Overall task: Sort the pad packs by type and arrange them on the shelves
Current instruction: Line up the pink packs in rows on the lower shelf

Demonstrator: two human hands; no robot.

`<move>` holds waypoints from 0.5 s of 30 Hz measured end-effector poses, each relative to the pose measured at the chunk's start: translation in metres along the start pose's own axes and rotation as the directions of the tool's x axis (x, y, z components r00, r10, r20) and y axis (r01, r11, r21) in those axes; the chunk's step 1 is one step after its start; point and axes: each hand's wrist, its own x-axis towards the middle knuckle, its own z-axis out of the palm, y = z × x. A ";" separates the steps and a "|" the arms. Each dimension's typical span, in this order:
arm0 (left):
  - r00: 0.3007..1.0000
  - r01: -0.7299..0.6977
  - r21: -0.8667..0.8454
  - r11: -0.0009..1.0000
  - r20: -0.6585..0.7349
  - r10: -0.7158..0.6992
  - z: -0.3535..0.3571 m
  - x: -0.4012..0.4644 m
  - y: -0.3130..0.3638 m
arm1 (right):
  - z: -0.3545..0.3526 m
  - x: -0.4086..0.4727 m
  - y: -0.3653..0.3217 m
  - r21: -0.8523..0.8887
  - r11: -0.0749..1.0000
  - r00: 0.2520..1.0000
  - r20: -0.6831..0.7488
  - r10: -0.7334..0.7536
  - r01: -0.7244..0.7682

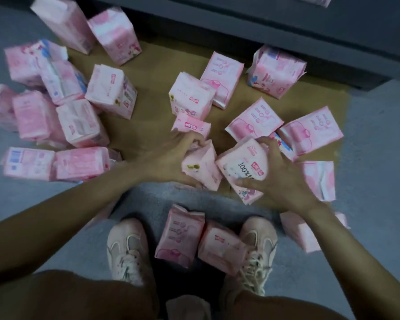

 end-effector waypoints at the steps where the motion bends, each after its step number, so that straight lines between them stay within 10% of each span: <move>1: 0.999 0.015 -0.098 0.995 -0.050 -0.020 -0.009 -0.001 0.003 | -0.010 0.007 -0.002 0.084 0.996 0.999 -0.037 -0.009 0.012; 7: 0.898 0.281 -0.398 0.873 -0.212 -0.385 -0.063 0.023 0.013 | -0.052 0.050 -0.022 0.363 0.922 0.989 -0.115 -0.095 0.131; 15: 0.846 0.272 -0.459 0.846 -0.305 -0.438 -0.131 0.049 0.041 | -0.111 0.099 -0.066 0.548 0.801 0.961 -0.251 -0.115 0.238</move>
